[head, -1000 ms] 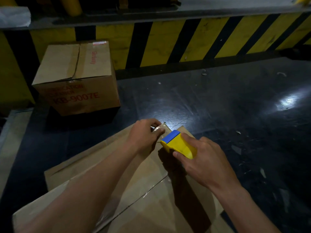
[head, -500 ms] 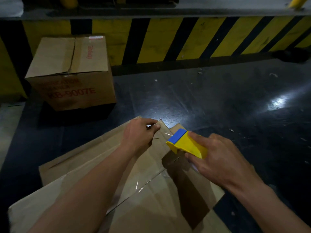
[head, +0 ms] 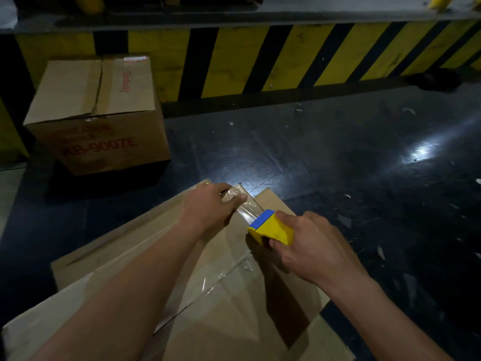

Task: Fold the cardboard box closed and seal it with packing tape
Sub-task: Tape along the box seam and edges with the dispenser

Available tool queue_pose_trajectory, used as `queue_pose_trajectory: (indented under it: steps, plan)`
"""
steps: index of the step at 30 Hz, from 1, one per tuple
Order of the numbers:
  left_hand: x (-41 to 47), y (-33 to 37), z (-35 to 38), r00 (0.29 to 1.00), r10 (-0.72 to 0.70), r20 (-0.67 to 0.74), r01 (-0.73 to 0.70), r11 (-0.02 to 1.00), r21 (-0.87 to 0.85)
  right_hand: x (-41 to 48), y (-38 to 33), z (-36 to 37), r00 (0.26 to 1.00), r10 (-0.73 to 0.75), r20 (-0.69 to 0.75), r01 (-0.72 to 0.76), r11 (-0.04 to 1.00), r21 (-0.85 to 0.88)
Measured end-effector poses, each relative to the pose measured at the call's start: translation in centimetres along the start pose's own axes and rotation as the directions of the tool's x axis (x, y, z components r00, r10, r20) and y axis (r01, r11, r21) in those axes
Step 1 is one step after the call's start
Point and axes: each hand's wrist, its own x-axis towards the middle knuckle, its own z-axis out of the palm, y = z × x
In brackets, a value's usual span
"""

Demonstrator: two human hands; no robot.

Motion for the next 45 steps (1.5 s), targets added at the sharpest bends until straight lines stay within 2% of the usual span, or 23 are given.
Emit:
queue_pose_trajectory:
  steps: [8,10,11,13,15,18,26,30,35,45]
  plan:
    - [0.2,0.0,0.4,0.999,-0.019,0.034,0.016,0.996,0.086,0.0,0.2,0.1,1.000,-0.011,-0.028,0.011,1.000,0.011]
    - [0.1,0.3,0.2,1.000,-0.021,-0.015,0.022,0.996,0.088,-0.1,0.5,0.1,0.999,-0.004,-0.033,0.005,1.000,0.025]
    - [-0.1,0.7,0.0,0.996,0.019,-0.089,-0.010,0.995,0.097,-0.1,0.6,0.1,0.999,0.001,-0.032,0.000,0.999,0.034]
    - [-0.9,1.6,0.0,0.961,0.191,-0.199,-0.160,0.974,0.163,-0.3,0.7,0.1,0.999,0.004,-0.039,-0.002,0.999,0.046]
    - [-2.4,2.5,0.7,0.917,0.331,-0.222,-0.291,0.937,0.196,-0.3,0.7,0.0,0.999,-0.003,-0.048,0.005,0.999,0.054]
    - [-3.7,2.1,1.6,0.888,0.408,-0.210,-0.386,0.912,0.139,-0.3,0.6,0.0,0.999,-0.009,-0.050,0.012,0.999,0.053]
    - [-3.2,1.3,2.0,0.851,0.516,-0.097,-0.497,0.851,0.172,-0.3,0.6,-0.2,0.999,-0.016,-0.043,0.017,0.999,0.039]
    - [-2.9,0.8,1.8,0.856,0.510,0.079,-0.511,0.815,0.272,0.0,0.6,-0.5,0.999,-0.039,-0.010,0.039,0.999,0.037]
    - [-2.9,0.8,1.6,0.879,0.437,0.193,-0.476,0.833,0.282,-1.1,1.7,-2.2,0.998,-0.063,-0.016,0.064,0.998,0.013]
    - [-3.1,1.8,0.7,0.886,0.400,0.233,-0.452,0.856,0.251,-5.1,3.9,-2.7,0.997,-0.063,-0.036,0.062,0.998,-0.016]
